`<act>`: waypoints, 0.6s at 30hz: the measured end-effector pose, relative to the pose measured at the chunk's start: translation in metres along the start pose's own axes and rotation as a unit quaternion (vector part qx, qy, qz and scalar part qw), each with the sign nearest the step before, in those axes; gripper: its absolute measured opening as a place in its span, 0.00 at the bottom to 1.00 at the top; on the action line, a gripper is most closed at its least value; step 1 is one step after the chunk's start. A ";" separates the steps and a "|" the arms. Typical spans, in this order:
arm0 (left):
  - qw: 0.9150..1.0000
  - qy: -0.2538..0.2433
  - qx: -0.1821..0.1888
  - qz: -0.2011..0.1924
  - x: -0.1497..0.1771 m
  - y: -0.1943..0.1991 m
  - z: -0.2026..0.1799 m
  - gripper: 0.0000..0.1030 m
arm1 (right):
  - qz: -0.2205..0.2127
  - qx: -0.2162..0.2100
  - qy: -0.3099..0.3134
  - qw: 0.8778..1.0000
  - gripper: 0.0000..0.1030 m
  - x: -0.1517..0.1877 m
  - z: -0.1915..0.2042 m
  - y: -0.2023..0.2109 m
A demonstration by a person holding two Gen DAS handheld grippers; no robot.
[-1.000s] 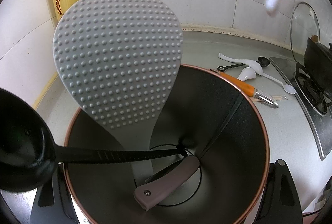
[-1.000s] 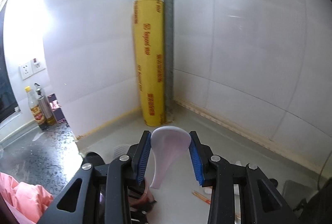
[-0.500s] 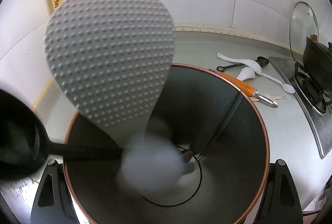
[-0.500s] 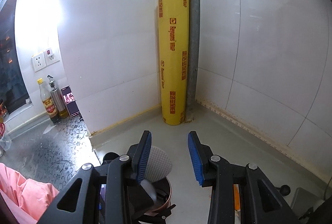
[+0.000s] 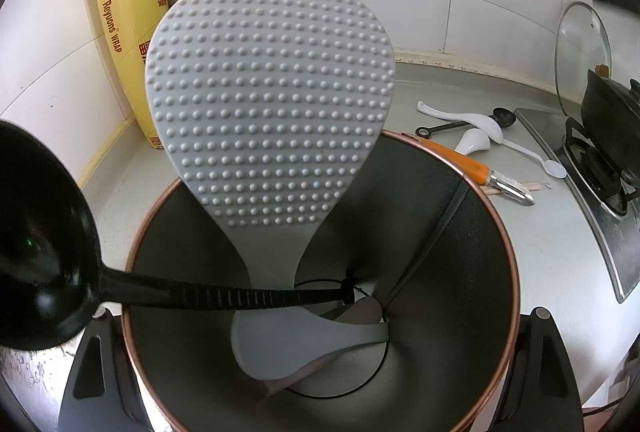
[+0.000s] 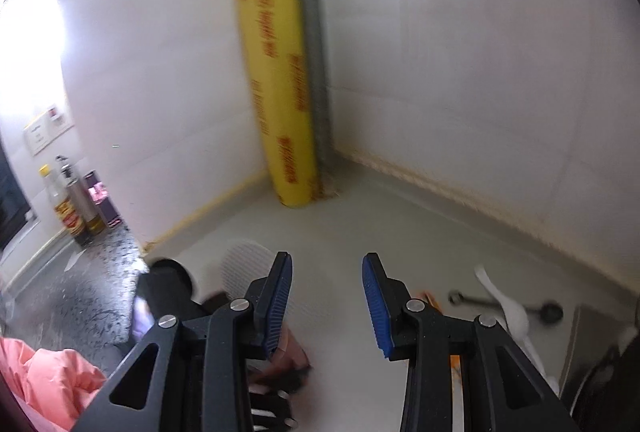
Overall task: Organize utensils
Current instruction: 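Move the open right gripper back over the loose utensils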
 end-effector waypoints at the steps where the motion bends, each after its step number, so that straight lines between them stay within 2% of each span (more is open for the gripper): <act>1: 1.000 0.001 0.000 0.000 0.003 0.006 0.005 0.87 | 0.007 0.006 -0.012 1.000 0.38 0.005 -0.008 -0.003; 9: 1.000 0.002 -0.001 0.000 0.003 0.006 0.005 0.87 | 0.082 0.057 -0.090 0.991 0.40 0.062 -0.063 -0.030; 12: 1.000 0.002 -0.002 0.000 0.003 0.006 0.005 0.87 | 0.117 0.082 -0.128 0.982 0.56 0.089 -0.085 -0.039; 15: 1.000 0.004 -0.003 0.000 0.002 0.005 0.004 0.87 | 0.140 0.095 -0.163 0.972 0.58 0.113 -0.104 -0.044; 18: 1.000 0.007 -0.006 0.000 0.001 0.005 0.005 0.87 | 0.153 0.107 -0.183 0.965 0.67 0.129 -0.112 -0.045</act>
Point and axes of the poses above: each gripper's, at about its wrist camera, not at the fingertips, and y roughly against the way its jaws point, z to its left, x to its underside, the point moved 3 cm from there along -y, roughly the way its jaws point, and after that the axes turned 7 degrees about z, right-handed, at the moved point
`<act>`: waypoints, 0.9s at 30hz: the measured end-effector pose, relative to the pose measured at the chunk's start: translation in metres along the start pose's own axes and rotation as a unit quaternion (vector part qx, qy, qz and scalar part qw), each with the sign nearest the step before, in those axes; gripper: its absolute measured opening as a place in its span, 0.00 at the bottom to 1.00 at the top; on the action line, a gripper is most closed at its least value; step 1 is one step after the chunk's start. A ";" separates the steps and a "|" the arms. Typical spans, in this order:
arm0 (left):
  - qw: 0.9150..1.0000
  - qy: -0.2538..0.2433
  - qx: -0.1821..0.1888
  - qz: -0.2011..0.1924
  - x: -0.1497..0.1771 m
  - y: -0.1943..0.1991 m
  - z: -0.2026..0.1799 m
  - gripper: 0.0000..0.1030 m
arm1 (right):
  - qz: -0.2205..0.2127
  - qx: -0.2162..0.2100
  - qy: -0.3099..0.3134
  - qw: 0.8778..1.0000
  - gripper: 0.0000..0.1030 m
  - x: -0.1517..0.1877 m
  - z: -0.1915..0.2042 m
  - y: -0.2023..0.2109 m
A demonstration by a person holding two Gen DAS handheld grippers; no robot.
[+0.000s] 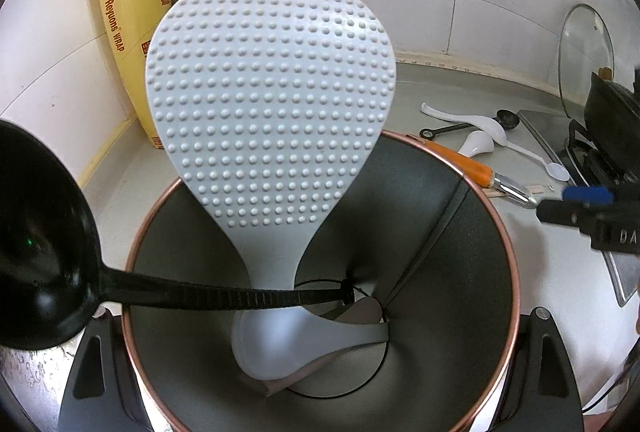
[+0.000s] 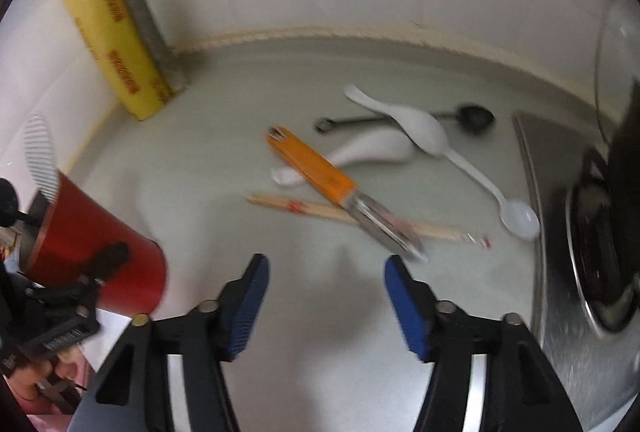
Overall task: Organize utensils
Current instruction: 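Move the open right gripper back over the loose utensils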
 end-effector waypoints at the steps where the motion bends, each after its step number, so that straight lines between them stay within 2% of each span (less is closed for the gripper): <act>1: 1.000 0.001 -0.001 0.000 0.000 -0.001 -0.001 0.87 | 0.003 0.002 -0.007 1.000 0.70 0.002 -0.005 -0.001; 5: 1.000 0.006 -0.004 0.000 -0.003 -0.005 -0.003 0.87 | 0.006 0.005 -0.028 1.000 0.78 0.010 -0.018 -0.002; 9: 1.000 0.006 -0.004 0.000 -0.004 -0.007 -0.004 0.87 | -0.004 0.006 -0.030 1.000 1.00 0.010 -0.019 -0.002; 27: 1.000 0.003 -0.002 0.005 -0.002 -0.007 -0.003 0.87 | -0.009 0.010 -0.035 0.999 1.00 0.019 -0.022 -0.008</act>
Point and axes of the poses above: each gripper's, at about its wrist camera, not at the fingertips, and y roughly against the way its jaws point, z to its left, x to its underside, the point moved 3 cm from there along -y, roughly the way its jaws point, and after that the axes turned 7 degrees about z, right-handed, at the moved point
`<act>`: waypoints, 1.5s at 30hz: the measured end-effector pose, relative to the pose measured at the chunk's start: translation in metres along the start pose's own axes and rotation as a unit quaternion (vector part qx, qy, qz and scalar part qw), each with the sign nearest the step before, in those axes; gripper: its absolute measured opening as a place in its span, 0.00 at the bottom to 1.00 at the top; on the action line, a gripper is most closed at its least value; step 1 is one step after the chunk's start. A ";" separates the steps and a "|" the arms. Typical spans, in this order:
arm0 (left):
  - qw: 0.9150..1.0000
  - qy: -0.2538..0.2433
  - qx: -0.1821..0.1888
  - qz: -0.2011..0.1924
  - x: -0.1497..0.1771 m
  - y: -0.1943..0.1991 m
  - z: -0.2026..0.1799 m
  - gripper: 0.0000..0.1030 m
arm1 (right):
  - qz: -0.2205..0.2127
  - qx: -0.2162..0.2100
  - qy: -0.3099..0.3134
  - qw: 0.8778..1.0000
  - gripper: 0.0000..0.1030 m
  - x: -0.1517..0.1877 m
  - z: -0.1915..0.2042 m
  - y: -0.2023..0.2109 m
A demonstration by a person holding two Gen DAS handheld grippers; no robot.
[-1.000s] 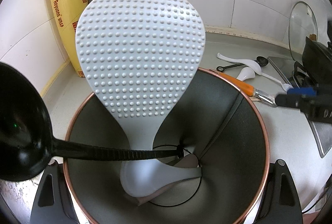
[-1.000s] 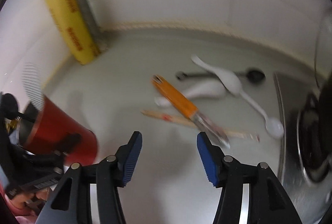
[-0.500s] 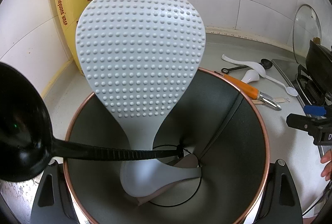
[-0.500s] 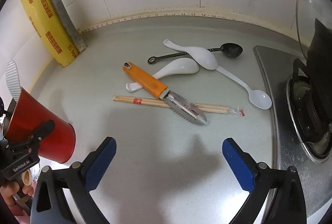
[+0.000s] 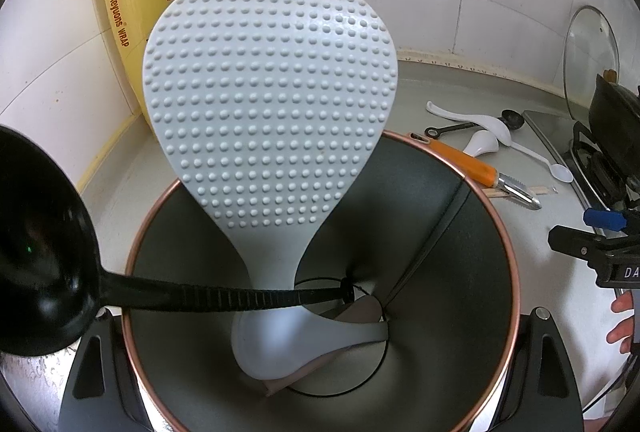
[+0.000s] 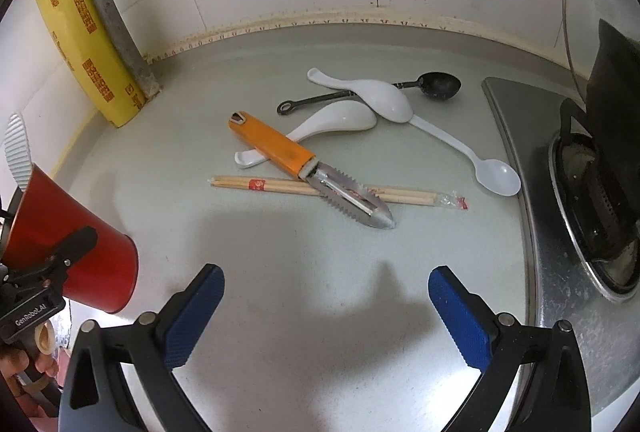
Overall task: Organize utensils
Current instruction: 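Move the open right gripper back over the loose utensils, then lower the open right gripper over the orange-handled serrated scaler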
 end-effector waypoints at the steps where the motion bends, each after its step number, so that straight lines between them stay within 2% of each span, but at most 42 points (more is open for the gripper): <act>1: 1.000 0.000 0.000 0.000 0.000 0.000 0.000 0.87 | 0.001 0.000 0.000 1.000 1.00 0.000 0.000 0.000; 12: 1.000 -0.003 -0.005 -0.005 0.000 0.003 -0.002 0.87 | 0.001 -0.010 0.003 1.000 1.00 0.000 0.002 -0.001; 17: 1.000 0.002 0.002 -0.023 -0.001 0.011 0.001 0.88 | 0.001 -0.012 0.004 1.000 1.00 -0.001 0.004 -0.002; 32: 0.999 0.006 0.008 -0.042 0.004 0.038 0.010 0.88 | -0.005 -0.015 0.004 1.000 1.00 -0.002 0.004 0.001; 42: 0.999 0.010 0.014 -0.050 0.006 0.049 0.013 0.88 | -0.023 0.000 -0.010 1.000 1.00 -0.013 -0.010 0.006; 45: 0.999 0.011 0.015 -0.050 0.007 0.052 0.015 0.88 | -0.025 -0.010 -0.016 1.000 1.00 -0.017 -0.015 0.005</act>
Point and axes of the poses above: each gripper's, at about its wrist camera, not at the fingertips, and y roughly against the way its jaws point, z to its left, x to its underside, the point moved 3 cm from there along -y, roughly the way its jaws point, and after that the axes turned 7 degrees about z, right-handed, at the moved point
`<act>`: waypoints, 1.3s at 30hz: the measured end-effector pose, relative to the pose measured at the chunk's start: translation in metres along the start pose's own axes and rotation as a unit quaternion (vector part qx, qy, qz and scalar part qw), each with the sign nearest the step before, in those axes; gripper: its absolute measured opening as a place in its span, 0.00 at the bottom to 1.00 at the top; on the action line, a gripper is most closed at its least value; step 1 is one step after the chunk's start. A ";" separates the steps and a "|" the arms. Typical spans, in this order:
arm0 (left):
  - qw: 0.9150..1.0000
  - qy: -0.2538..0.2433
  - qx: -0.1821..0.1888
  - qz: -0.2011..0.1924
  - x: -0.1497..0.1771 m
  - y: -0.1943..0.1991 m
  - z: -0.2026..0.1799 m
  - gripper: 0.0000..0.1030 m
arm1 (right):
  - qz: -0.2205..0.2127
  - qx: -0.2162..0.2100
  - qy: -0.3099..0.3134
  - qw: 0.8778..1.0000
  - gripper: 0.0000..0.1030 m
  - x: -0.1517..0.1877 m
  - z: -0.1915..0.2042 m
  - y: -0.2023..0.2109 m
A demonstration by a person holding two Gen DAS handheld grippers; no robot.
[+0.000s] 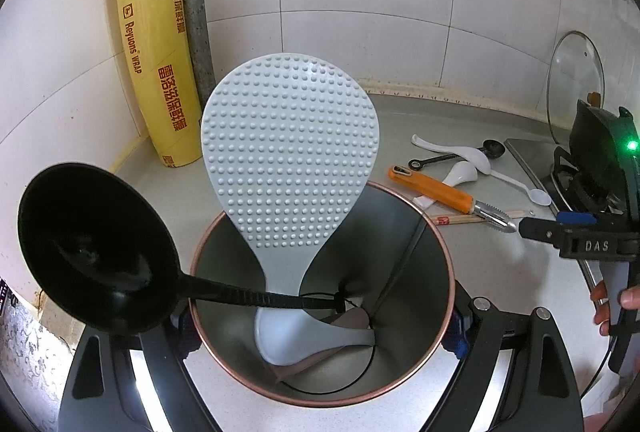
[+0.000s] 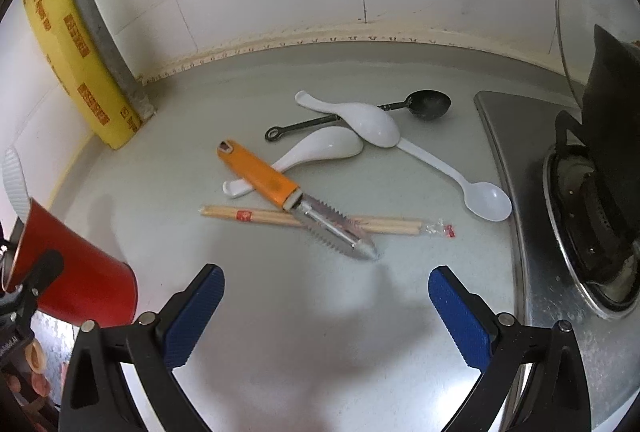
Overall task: Organize utensils
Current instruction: 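Lower the open right gripper over the orange-handled serrated scaler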
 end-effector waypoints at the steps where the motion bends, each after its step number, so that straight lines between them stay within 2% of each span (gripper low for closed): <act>1: 1.000 -0.001 -0.002 0.000 0.000 0.000 -0.001 0.88 | 0.000 0.000 -0.003 1.000 1.00 -0.001 -0.002 -0.002; 7: 1.000 -0.004 -0.009 -0.003 -0.002 -0.001 -0.005 0.88 | 0.021 0.004 0.005 1.000 1.00 -0.011 -0.008 -0.022; 14: 1.000 -0.002 -0.007 -0.004 -0.003 -0.001 -0.005 0.88 | 0.029 0.006 0.051 0.998 1.00 -0.035 0.010 -0.041; 20: 1.000 -0.002 -0.008 -0.005 -0.004 -0.001 -0.005 0.88 | 0.032 0.006 0.082 0.996 0.88 -0.059 0.033 -0.056; 24: 1.000 -0.001 -0.006 -0.003 -0.004 -0.002 -0.004 0.88 | 0.031 0.022 0.087 0.996 0.88 -0.080 0.044 -0.066; 30: 1.000 -0.001 -0.006 -0.003 -0.004 -0.002 -0.004 0.88 | 0.043 0.073 0.107 0.991 0.87 -0.104 0.049 -0.086; 36: 1.000 -0.002 -0.005 -0.001 -0.005 -0.004 -0.003 0.88 | 0.060 0.099 0.136 0.984 0.86 -0.103 0.055 -0.100; 39: 1.000 -0.002 -0.006 -0.001 -0.006 -0.005 -0.003 0.88 | 0.054 0.093 0.158 0.982 0.86 -0.097 0.063 -0.095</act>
Point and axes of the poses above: each gripper's, at about its wrist camera, not at the fingertips, and y roughly against the way its jaws point, z to its left, x to its underside, the point moved 3 cm from there along -y, roughly the way its jaws point, and after that the axes turned 7 degrees about z, right-handed, at the moved point
